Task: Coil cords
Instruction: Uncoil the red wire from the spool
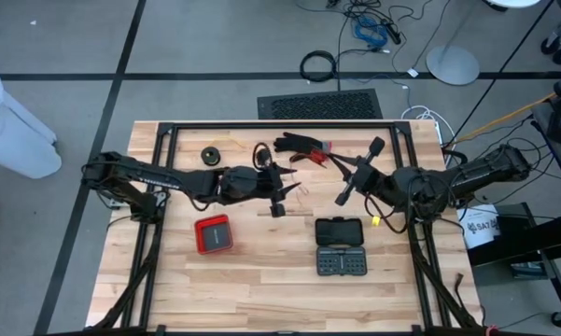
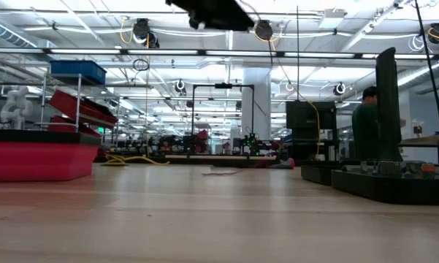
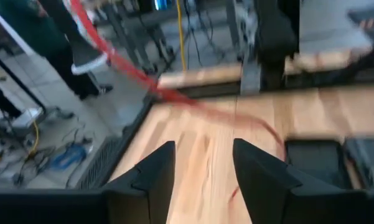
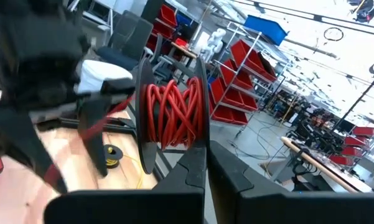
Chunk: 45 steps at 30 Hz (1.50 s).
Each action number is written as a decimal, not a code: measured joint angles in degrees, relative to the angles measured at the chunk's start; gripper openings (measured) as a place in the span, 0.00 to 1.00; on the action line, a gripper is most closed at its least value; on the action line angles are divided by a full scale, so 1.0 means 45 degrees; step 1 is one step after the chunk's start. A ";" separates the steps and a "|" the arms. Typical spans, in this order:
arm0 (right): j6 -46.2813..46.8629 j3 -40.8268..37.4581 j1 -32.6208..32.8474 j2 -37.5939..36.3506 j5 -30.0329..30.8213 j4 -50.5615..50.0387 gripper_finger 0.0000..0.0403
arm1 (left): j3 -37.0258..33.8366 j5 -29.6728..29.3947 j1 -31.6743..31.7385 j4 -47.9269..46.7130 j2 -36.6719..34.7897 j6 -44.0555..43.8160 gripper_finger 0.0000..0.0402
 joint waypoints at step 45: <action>-0.0568 0.0000 0.0117 0.0050 0.1287 -0.0693 0.00 | 0.0005 0.0742 0.0650 0.0762 -0.1582 -0.1540 0.43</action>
